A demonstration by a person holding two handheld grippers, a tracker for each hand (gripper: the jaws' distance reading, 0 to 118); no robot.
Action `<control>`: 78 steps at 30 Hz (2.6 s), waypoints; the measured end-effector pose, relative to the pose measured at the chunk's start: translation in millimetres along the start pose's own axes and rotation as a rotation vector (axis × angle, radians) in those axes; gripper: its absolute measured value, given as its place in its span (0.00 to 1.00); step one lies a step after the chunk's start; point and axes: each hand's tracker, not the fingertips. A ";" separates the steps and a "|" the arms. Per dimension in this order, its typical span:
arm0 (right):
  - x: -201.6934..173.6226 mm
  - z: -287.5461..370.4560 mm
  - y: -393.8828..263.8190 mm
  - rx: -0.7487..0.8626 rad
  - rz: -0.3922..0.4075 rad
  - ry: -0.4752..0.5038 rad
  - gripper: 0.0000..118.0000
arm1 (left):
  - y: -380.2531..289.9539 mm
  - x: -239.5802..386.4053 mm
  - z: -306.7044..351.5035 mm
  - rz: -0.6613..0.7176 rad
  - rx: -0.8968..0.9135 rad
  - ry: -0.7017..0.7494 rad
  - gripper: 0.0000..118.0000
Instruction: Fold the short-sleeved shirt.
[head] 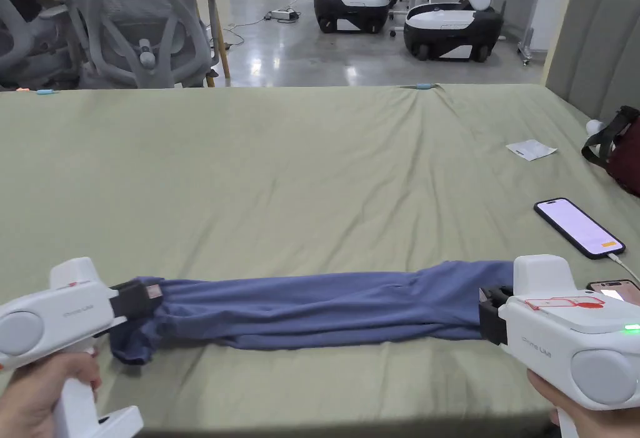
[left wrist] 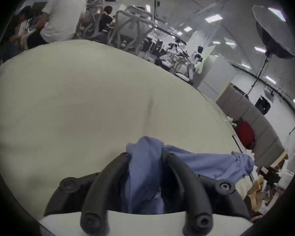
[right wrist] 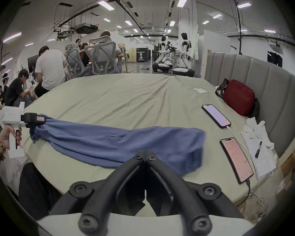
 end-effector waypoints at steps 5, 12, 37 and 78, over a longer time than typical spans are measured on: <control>-7.6 -3.6 3.0 0.005 0.002 0.010 0.00 | 20.7 -51.6 25.3 0.055 0.030 0.193 0.20; -21.6 -8.7 1.6 -0.006 0.021 0.047 0.00 | 25.3 -17.5 51.5 0.067 0.056 0.031 0.20; 19.6 10.3 -8.1 -0.002 -0.037 -0.029 0.00 | -29.7 172.0 -60.5 -0.061 -0.173 -0.336 0.88; -2.3 3.8 -18.2 -0.046 -0.023 0.024 0.00 | -60.1 213.8 -99.0 -0.195 -0.272 -0.354 0.00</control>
